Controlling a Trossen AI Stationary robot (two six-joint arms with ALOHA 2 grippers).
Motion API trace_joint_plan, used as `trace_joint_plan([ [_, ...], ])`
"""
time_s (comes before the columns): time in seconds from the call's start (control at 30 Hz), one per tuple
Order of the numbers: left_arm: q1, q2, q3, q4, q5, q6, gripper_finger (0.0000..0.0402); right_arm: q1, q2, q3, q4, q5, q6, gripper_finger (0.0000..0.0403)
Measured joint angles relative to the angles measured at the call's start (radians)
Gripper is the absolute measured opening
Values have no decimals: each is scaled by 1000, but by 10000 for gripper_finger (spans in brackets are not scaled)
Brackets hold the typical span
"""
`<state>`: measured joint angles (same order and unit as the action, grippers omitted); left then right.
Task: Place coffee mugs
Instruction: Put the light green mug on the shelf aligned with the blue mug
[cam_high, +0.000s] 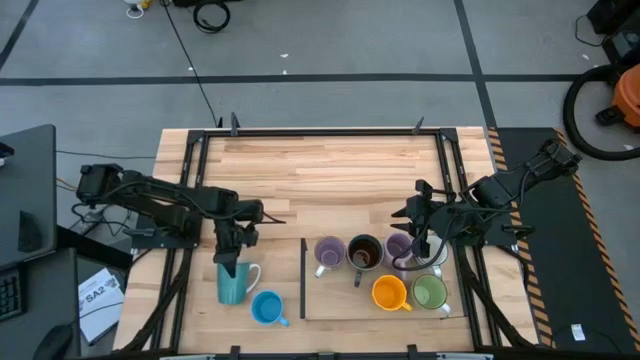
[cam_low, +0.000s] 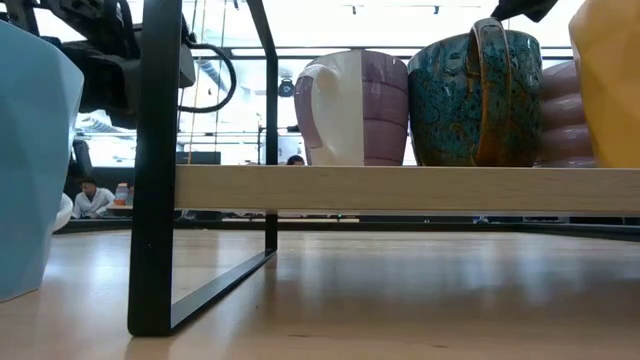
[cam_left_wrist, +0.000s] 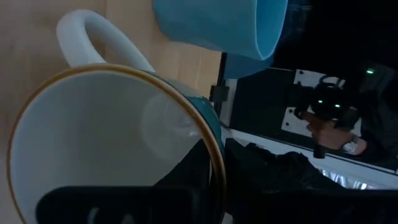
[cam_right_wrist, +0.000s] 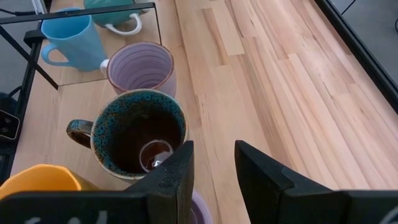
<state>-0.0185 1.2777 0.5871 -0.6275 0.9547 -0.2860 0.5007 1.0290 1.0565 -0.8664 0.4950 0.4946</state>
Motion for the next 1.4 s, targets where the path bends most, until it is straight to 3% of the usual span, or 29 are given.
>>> trace_joint_plan([
  [0.43, -2, -98, 214, -265, -273, 13, 34, 0, 0, 0, 10, 0, 0, 122],
  [0.57, -20, -95, 310, -381, -406, 61, 34, 0, 0, 0, 14, 0, 0, 122],
  [1.07, -132, -96, 621, -535, -883, 120, 34, 0, 0, 0, 18, 0, 3, 122],
  [1.4, -193, -92, 753, -543, -960, 178, 34, 0, 0, 0, 20, 0, 3, 122],
])
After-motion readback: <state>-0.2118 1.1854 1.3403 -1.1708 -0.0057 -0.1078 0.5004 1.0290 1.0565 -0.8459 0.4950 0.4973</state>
